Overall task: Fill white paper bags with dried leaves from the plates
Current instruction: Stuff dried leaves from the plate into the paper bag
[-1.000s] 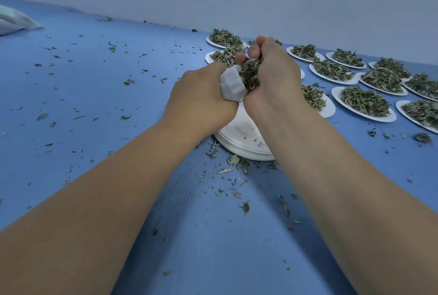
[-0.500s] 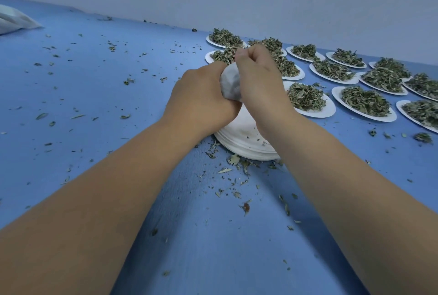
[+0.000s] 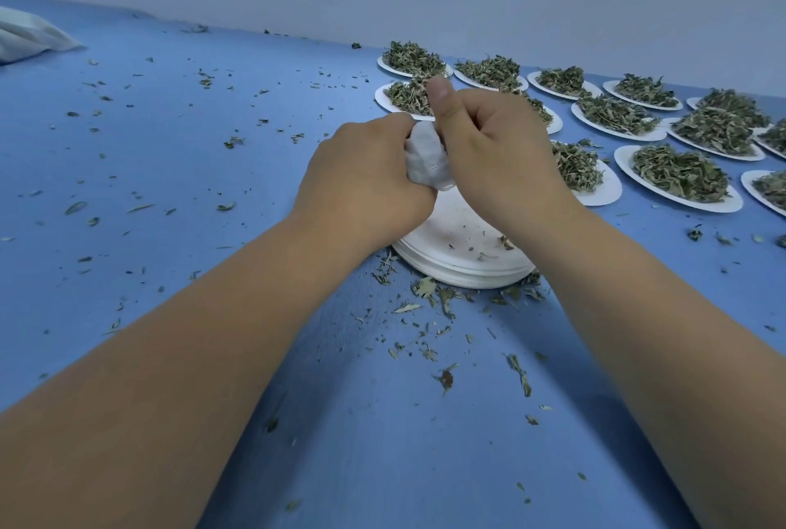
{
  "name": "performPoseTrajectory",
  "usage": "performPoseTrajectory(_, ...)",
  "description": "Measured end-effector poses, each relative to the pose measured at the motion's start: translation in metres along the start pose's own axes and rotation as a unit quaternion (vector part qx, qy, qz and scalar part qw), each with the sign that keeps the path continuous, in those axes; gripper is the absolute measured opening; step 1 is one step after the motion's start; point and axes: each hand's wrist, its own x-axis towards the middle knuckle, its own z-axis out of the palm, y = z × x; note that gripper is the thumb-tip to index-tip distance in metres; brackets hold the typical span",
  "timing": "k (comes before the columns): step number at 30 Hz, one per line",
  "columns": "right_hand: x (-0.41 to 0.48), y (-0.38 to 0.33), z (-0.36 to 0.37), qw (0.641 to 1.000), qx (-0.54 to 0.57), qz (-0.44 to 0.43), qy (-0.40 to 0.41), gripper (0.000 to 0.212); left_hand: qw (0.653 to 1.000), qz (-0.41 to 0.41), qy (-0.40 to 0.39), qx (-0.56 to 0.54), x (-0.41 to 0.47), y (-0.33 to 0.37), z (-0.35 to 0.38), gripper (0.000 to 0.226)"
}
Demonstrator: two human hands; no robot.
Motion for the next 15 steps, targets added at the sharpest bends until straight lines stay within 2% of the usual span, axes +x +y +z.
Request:
performPoseTrajectory(3, 0.000, 0.005, 0.002, 1.000, -0.005, 0.008, -0.005, 0.046, 1.000, 0.011, 0.001, 0.017, -0.001, 0.002, -0.001, 0.025)
performPoseTrajectory(6, 0.000, 0.009, 0.000, 0.997, 0.061, 0.046, -0.002, 0.018, 0.999, 0.028, 0.003, 0.042, -0.002, 0.005, 0.000, 0.020)
performPoseTrajectory(7, 0.000, 0.009, 0.000, 0.995, 0.084, 0.051, 0.003, 0.015, 0.998, 0.033, 0.003, 0.044, -0.002, 0.006, 0.001, 0.021)
performPoseTrajectory(12, -0.003, -0.001, 0.000, 0.985, 0.161, 0.053, -0.014, 0.031, 0.995, 0.064, -0.007, 0.071, -0.005, 0.014, 0.003, 0.013)
performPoseTrajectory(15, -0.008, 0.001, -0.001, 0.976, 0.201, 0.063, -0.052, 0.029, 0.996, 0.055, -0.006, 0.075, -0.004, 0.013, 0.003, 0.017)
